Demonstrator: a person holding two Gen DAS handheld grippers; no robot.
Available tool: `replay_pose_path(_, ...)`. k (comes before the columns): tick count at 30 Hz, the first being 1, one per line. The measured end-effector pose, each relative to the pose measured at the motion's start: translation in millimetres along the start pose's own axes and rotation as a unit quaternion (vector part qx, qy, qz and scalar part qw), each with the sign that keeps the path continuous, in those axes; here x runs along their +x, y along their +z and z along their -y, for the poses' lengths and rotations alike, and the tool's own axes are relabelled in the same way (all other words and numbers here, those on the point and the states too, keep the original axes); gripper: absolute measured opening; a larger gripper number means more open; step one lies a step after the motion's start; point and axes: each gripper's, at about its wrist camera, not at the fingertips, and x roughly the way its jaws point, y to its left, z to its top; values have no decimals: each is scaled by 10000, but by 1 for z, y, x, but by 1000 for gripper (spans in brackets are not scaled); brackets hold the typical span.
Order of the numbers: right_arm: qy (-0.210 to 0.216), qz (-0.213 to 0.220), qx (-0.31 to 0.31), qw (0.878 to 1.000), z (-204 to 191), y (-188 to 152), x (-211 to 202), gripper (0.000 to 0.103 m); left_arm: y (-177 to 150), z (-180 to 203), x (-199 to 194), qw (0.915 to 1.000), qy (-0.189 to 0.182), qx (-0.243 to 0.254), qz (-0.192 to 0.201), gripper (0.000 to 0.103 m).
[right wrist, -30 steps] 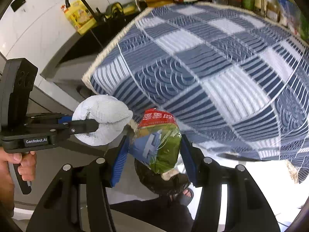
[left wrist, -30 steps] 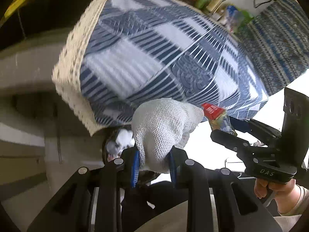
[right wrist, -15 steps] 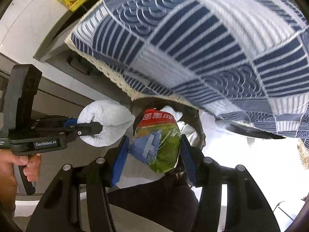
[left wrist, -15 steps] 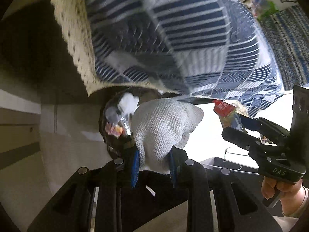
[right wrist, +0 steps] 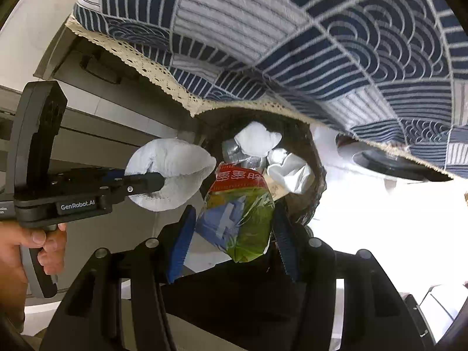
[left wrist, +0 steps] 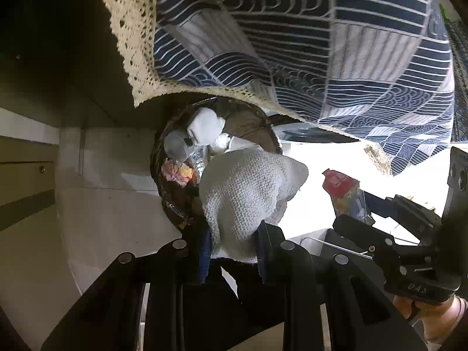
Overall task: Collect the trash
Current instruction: 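Open both grippers over the black bin to drop tissue and packet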
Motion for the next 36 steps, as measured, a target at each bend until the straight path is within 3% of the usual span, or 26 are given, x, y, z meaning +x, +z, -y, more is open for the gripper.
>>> replay_pose_path(18,51,-48,166,9998,-2,3,12,55,10,-2,12,9999,-5,31,-112,27)
replay_pose_path(20,47,-59,166,9998,-1,3,12,57,12,-3,13,9999,52,-18,-121,36)
replay_pose_path(22,60,-58,226,9997,0,3,11,68,13,-7,14,9998,3,-126,-157,51)
replay_pose_path(36,-41,262,382,9989,11,3,-21,70,21,3,-2,10000,23,-21,-62,52)
